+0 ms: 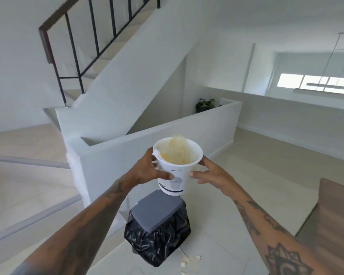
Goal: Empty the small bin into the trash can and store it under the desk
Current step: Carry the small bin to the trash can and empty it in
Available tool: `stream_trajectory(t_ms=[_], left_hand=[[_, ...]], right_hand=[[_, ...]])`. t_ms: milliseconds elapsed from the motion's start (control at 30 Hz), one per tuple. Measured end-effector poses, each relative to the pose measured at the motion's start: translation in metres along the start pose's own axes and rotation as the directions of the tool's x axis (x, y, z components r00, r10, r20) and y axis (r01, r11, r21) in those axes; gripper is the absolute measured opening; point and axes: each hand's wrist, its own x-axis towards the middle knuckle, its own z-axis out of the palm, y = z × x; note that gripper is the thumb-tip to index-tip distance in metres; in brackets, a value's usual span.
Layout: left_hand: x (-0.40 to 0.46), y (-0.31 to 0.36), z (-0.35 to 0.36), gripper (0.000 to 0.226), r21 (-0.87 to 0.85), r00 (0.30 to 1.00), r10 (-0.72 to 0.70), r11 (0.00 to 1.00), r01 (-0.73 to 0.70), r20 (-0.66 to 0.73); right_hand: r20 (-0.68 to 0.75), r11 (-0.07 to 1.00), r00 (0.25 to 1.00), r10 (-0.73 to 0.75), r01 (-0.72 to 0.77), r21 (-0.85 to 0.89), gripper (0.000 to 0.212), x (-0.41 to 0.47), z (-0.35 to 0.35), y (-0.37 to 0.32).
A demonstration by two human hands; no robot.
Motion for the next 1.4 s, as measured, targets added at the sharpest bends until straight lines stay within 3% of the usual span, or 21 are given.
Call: stream_trajectory(t_ms=[133, 200, 300, 467, 567, 733, 933, 1133, 1400], left_hand=[[0.017, -0.034, -0.025, 0.114, -0.014, 0.998, -0.033, 0.999, 0.032, -0.044], [0.034, -0.051, -0.029, 0.115, -0.01, 0.998, -0.047, 0.999, 0.047, -0.05], [0.068, -0.076, -0.026, 0.121, -0.007, 0.996, -0.073, 0.997, 0.073, -0.054], [0.155, -0.136, 0.004, 0.122, -0.058, 0.99, -0.117, 0.992, 0.113, -0.074], [0.211, -0.182, 0.037, 0.121, -0.138, 0.979, -0.183, 0.976, 0.169, -0.093], [0.274, -0.268, 0.101, 0.115, -0.258, 0.95, -0.301, 0.927, 0.272, -0.08], [0.32, -0.368, 0.155, 0.112, -0.316, 0.913, -0.395, 0.883, 0.347, -0.101], [0.34, -0.443, 0.199, 0.112, -0.305, 0.902, -0.418, 0.877, 0.371, -0.105], [0.318, -0.491, 0.239, 0.098, -0.324, 0.863, -0.498, 0.832, 0.451, -0.078]], right_hand=[[0.139, 0.96, 0.982, 0.126, -0.156, 0.234, 0.042, 0.057, 0.004, 0.006], [0.155, 0.913, 0.971, 0.185, -0.227, 0.337, 0.048, 0.086, 0.001, 0.013], [0.145, 0.914, 0.963, 0.228, -0.263, 0.309, 0.058, 0.129, -0.003, 0.027], [-0.024, 0.936, 0.956, 0.292, -0.281, 0.212, 0.041, 0.225, -0.018, 0.078], [-0.085, 0.911, 0.928, 0.364, -0.336, 0.238, 0.025, 0.287, -0.031, 0.13], [-0.08, 0.842, 0.87, 0.487, -0.443, 0.308, 0.03, 0.355, -0.038, 0.236], [-0.069, 0.78, 0.851, 0.52, -0.441, 0.444, 0.023, 0.399, -0.028, 0.352], [-0.068, 0.686, 0.803, 0.592, -0.458, 0.566, 0.051, 0.423, -0.015, 0.435], [-0.164, 0.772, 0.791, 0.589, -0.491, 0.405, 0.045, 0.425, -0.004, 0.492]])
